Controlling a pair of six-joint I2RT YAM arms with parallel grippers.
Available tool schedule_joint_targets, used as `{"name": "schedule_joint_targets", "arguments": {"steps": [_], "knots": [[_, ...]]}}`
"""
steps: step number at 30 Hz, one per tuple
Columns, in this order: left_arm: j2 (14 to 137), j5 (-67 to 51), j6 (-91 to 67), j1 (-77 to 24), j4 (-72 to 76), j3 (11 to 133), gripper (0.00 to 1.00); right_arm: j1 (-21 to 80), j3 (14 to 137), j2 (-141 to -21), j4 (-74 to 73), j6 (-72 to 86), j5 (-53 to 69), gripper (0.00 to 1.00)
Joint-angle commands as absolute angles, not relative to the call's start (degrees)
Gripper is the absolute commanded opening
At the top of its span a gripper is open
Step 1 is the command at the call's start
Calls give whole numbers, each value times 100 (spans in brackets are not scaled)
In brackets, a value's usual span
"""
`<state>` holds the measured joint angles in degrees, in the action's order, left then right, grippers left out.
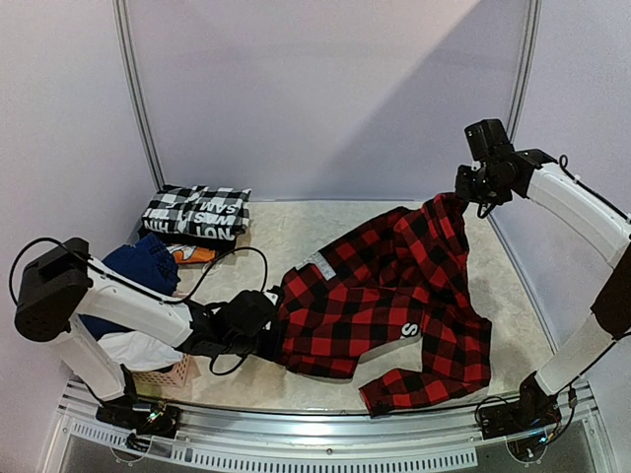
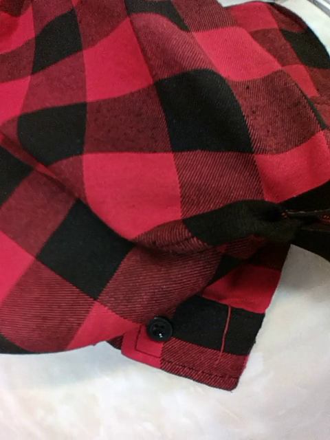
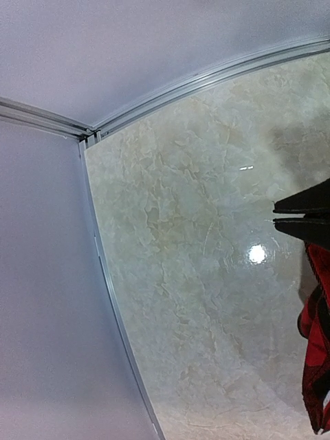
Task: Fold and stack the mixed laundry pile
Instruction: Adjust the crumpled shirt at the corner of the board.
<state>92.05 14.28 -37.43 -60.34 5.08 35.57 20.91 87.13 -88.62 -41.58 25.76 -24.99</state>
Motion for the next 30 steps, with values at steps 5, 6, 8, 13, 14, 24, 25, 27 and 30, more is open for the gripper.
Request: {"name": "schedule_joint_targets", "arguments": {"steps": [5,6,8,13,14,24,25,27,30], "knots": [[9218,1539,-4227,-6106,903,2634,0,1951,8768,-8452,-4210,2654,-2947,0],[9144,1543,-4235,-6170,1014,2529,0,1951,8779,-8435,-4214,2678,-2974,0],[8923,1647,-4236,-6303,1123,2368,0,1951,8753,-8351,-4193,2711,-3015,0],[8176,2069,-4093,-6652,660,2298,7,1951,8476,-8119,-4128,2716,-2725,0],[8079,2127,-4048,-6669,580,2309,11,1947,8286,-8097,-4093,2725,-2567,0],[8589,1908,-3949,-6671,1001,2482,6,1951,7049,-7936,-4011,2843,-1732,66],[8717,1830,-3925,-6671,1129,2504,5,1951,7088,-7923,-4039,2790,-1659,68],[8951,1681,-3911,-6671,1333,2546,4,1951,7146,-7858,-3993,2628,-1329,74],[9262,1537,-3911,-6680,1577,2601,4,2114,7251,-7807,-3713,2295,-574,82]]}}
